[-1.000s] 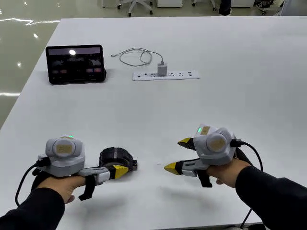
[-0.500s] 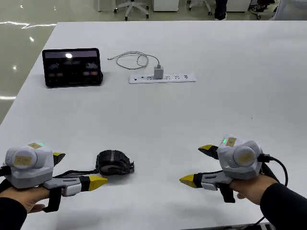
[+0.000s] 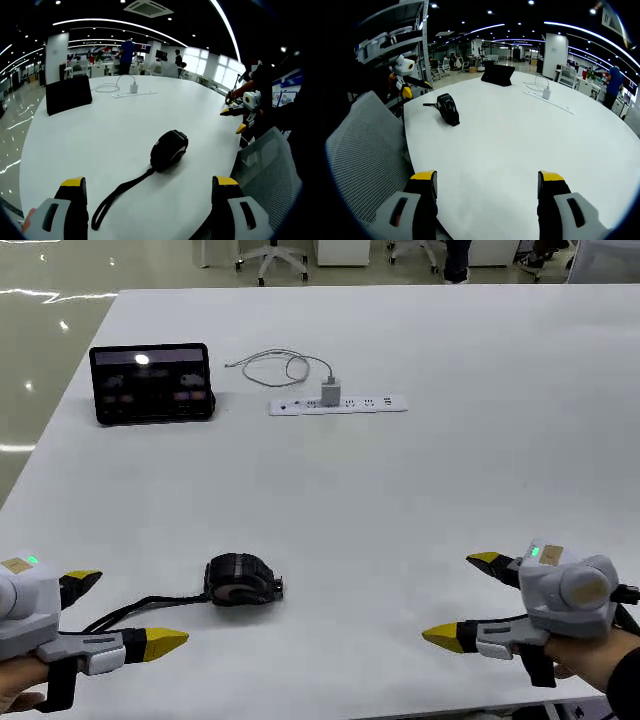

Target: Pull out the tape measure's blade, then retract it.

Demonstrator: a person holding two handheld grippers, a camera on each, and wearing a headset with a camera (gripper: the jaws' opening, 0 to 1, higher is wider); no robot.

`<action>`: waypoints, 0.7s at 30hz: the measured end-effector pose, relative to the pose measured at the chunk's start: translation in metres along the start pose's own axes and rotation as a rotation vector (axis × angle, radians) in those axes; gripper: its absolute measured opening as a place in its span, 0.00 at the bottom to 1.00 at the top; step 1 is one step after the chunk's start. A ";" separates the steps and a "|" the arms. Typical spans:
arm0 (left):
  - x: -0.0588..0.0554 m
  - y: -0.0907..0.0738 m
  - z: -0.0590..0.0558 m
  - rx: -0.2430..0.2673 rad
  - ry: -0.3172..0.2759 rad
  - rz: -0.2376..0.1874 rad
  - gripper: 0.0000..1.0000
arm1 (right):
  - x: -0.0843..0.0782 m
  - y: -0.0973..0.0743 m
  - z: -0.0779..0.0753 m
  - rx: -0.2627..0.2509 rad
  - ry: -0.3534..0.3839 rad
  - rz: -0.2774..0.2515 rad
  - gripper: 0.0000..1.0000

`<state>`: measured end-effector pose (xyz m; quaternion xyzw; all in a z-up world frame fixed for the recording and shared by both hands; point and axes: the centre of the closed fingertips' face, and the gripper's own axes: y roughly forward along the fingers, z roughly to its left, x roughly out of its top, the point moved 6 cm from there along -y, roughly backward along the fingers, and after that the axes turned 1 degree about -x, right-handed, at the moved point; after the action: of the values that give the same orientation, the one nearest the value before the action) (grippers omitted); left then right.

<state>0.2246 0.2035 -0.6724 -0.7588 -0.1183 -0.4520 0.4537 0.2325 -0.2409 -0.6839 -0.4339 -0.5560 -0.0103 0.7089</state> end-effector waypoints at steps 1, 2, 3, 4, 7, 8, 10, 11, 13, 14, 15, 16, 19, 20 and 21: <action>-0.001 -0.001 0.000 -0.004 0.001 -0.004 1.00 | -0.003 -0.003 -0.001 -0.005 0.016 0.003 0.81; -0.001 0.000 0.000 -0.006 0.003 0.003 1.00 | -0.006 -0.005 -0.001 -0.013 0.023 0.010 0.83; -0.004 -0.002 0.000 0.003 0.033 0.024 1.00 | -0.009 -0.008 -0.002 -0.022 0.021 0.016 0.84; -0.005 -0.003 0.000 0.005 0.067 0.036 1.00 | -0.009 -0.011 -0.002 -0.031 0.018 0.015 0.86; -0.007 -0.006 -0.006 -0.009 0.078 0.046 1.00 | -0.012 -0.022 -0.004 -0.061 0.034 -0.004 0.91; -0.008 -0.007 -0.006 -0.009 0.077 0.047 1.00 | -0.014 -0.024 -0.005 -0.072 0.041 -0.006 0.93; -0.009 -0.009 -0.007 -0.013 0.077 0.057 1.00 | -0.017 -0.030 -0.005 -0.082 0.054 -0.004 0.94; -0.009 -0.009 -0.007 -0.011 0.082 0.060 1.00 | -0.019 -0.031 -0.005 -0.087 0.056 -0.004 0.95; -0.008 -0.010 -0.006 -0.007 0.080 0.049 1.00 | -0.023 -0.033 -0.004 -0.097 0.059 -0.002 0.98; -0.008 -0.009 -0.006 -0.004 0.073 0.047 1.00 | -0.024 -0.033 -0.004 -0.099 0.061 -0.001 0.99; -0.007 -0.009 -0.005 0.000 0.062 0.043 1.00 | -0.027 -0.032 -0.003 -0.105 0.058 0.003 1.00; -0.007 -0.009 -0.004 0.006 0.059 0.040 1.00 | -0.028 -0.032 -0.003 -0.105 0.055 0.004 1.00; -0.004 -0.007 -0.004 0.014 0.053 0.026 1.00 | -0.031 -0.030 -0.005 -0.103 0.054 0.009 1.00; -0.003 -0.007 -0.005 0.015 0.050 0.024 1.00 | -0.031 -0.029 -0.006 -0.103 0.058 0.009 1.00; -0.003 -0.006 -0.006 0.016 0.048 0.024 1.00 | -0.030 -0.029 -0.006 -0.104 0.062 0.009 1.00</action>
<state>0.2157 0.2027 -0.6698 -0.7454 -0.1017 -0.4637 0.4681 0.2110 -0.2766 -0.6904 -0.4719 -0.5305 -0.0493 0.7024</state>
